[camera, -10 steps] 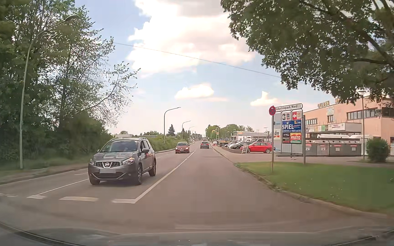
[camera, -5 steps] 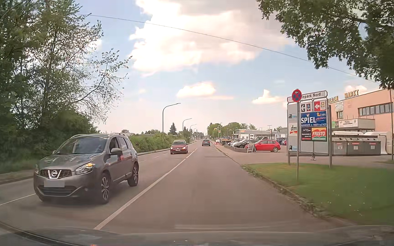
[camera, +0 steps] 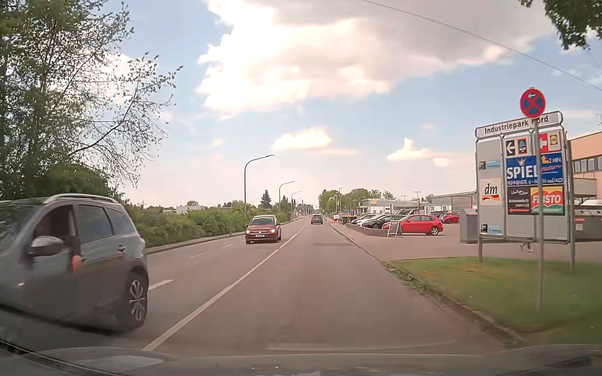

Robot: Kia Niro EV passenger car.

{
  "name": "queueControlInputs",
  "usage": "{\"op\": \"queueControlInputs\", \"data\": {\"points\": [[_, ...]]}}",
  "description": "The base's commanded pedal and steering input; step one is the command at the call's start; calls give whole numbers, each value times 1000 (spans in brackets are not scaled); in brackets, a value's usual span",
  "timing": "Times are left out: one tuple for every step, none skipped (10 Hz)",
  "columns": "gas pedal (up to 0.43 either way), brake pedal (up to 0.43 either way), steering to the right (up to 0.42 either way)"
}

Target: Follow the waypoints while adhering to traffic rules and regulations

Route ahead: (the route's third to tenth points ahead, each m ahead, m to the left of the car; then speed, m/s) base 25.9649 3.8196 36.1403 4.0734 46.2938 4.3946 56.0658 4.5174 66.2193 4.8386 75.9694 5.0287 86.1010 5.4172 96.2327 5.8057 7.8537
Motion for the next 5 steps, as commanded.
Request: {"op": "queueControlInputs", "data": {"points": [[260, 18, -10], [260, 18, -11], [260, 18, -12], [260, 18, -13], [260, 18, -13]]}}
